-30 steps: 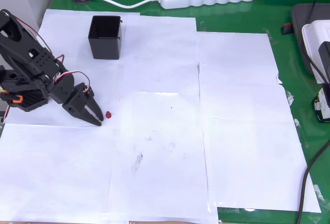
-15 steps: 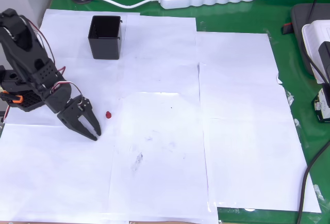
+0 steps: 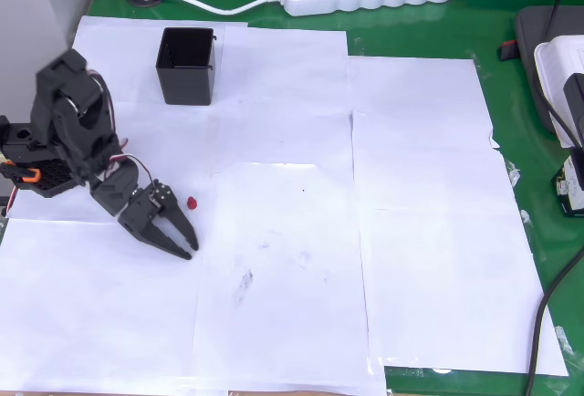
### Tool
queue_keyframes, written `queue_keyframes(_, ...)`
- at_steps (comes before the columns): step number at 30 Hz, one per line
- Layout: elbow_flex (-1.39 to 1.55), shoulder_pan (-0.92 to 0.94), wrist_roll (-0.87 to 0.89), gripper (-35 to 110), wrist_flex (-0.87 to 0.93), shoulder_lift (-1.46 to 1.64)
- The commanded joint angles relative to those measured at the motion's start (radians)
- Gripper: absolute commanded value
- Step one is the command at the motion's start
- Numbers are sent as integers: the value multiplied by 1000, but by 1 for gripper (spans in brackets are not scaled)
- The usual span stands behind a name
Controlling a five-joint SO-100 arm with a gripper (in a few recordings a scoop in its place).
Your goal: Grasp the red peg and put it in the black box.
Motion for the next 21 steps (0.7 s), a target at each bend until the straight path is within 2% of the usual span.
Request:
queue_keyframes(1,35,9,-32,0,-124,138)
queue_keyframes(6,61,11,-38,0,-210,225)
queue_keyframes(14,61,12,-44,0,-209,229)
queue_keyframes(18,44,9,-46,0,-155,183)
queue_keyframes(21,-9,5,-48,0,-14,52)
